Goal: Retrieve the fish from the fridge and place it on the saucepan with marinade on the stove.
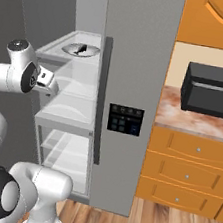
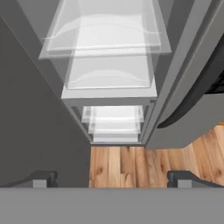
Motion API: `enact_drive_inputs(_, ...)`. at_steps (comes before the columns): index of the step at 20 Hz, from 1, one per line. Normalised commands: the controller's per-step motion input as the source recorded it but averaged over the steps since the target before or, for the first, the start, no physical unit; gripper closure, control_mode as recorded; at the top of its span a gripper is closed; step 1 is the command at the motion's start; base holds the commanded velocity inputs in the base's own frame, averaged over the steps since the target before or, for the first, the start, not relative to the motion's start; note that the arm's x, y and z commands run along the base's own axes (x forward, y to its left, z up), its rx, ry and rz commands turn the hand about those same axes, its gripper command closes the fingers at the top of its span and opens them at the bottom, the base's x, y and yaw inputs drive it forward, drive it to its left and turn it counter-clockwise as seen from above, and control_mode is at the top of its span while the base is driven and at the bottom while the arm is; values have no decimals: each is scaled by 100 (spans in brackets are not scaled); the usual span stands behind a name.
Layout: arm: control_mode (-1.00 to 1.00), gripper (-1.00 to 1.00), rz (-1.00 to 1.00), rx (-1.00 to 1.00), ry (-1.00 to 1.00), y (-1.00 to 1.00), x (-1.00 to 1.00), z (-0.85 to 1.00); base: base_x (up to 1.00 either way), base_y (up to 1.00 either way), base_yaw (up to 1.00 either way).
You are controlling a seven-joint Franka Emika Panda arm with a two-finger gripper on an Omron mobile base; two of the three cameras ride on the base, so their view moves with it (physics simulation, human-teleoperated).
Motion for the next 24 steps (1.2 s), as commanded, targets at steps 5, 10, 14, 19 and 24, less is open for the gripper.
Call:
enact_drive_inputs(5, 100, -100, 0, -1, -1, 8, 2, 0, 17, 35, -1)
enact_drive_inputs(10, 100, -100, 0, 0, 0, 0, 0, 0, 71, 42, -6)
enact_drive_inputs(14, 100, -100, 0, 0, 0, 0, 0, 0, 100, 10, -4)
enact_drive_inputs(19, 100, -100, 0, 0, 0, 0, 0, 0, 100, 0, -2)
enact_drive_inputs(24, -100, -100, -4, 0, 1, 0, 9, 8, 75, 3, -7)
